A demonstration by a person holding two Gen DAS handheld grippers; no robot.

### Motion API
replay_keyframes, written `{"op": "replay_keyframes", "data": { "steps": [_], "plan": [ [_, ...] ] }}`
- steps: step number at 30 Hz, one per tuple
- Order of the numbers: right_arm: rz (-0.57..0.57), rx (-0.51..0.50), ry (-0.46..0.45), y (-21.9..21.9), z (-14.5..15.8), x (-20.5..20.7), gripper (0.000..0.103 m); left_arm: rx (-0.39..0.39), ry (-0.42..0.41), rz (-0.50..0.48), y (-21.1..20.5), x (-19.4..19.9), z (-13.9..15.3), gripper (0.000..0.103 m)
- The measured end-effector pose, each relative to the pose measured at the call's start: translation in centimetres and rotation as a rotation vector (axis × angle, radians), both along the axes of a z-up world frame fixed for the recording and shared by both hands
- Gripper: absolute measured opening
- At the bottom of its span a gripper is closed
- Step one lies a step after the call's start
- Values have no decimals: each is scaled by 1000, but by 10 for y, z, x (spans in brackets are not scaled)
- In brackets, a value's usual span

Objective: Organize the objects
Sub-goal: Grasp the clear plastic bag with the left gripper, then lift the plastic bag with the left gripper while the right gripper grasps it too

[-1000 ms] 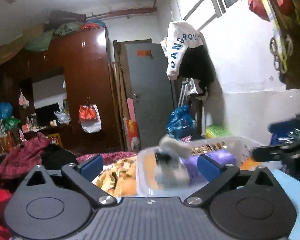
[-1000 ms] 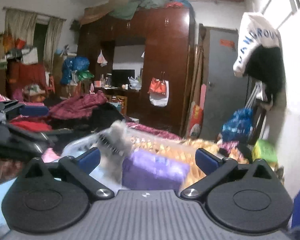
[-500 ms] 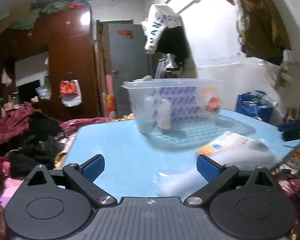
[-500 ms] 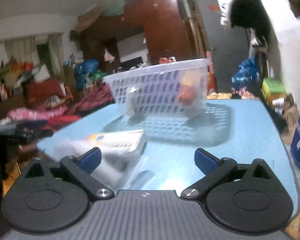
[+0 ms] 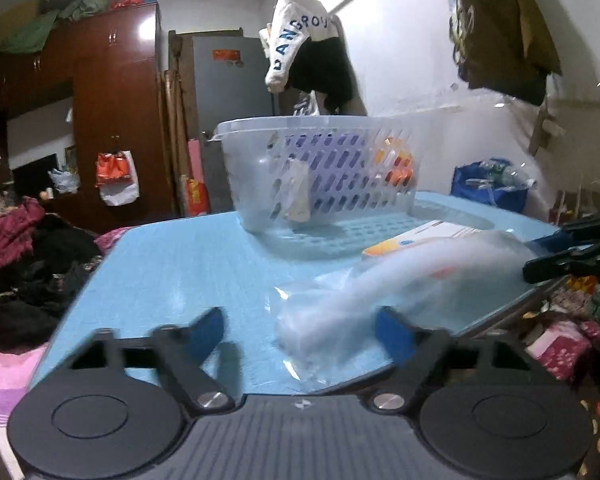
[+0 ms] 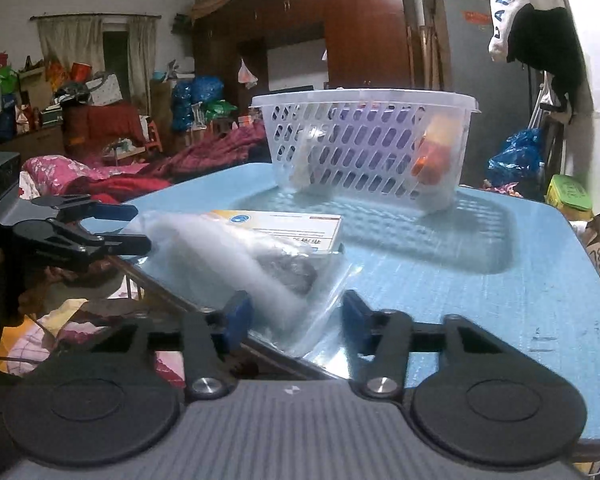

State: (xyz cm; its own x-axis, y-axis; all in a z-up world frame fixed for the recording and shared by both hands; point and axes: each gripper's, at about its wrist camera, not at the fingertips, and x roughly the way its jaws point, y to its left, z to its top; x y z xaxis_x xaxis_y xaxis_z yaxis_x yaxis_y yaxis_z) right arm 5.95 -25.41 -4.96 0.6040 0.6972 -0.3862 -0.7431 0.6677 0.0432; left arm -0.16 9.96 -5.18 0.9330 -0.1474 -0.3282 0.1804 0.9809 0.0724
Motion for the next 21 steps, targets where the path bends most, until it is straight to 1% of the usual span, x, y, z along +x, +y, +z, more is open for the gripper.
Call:
{"op": "replay_keyframes", "data": {
  "steps": [2,4,6,10,13,15,21],
  "plan": [
    [2,-1,-2,0,-1,-1,46,-5,-2,-25,-4,0,0,55],
    [3,-3,-5,2,-2,-1,42,38,-24,-14,-12,-1,-1,53],
    [4,-5,-8,3,-2,-1,40,45,-30,-11,-14,-2,-1,49],
    [5,0,-6,3,-3,0,37,30,-35,-14,-13,-2,-2,44],
    [2,0,-9,5,-3,-1,31,34,-49,-7,-15,-3,-2,39],
    [-2,2,-15,6,-2,-4,26,43,-66,-3,-16,-5,0,36],
    [-11,-14,-43,8,1,-8,21,54,-103,-1,-16,-11,6,33]
  ]
}}
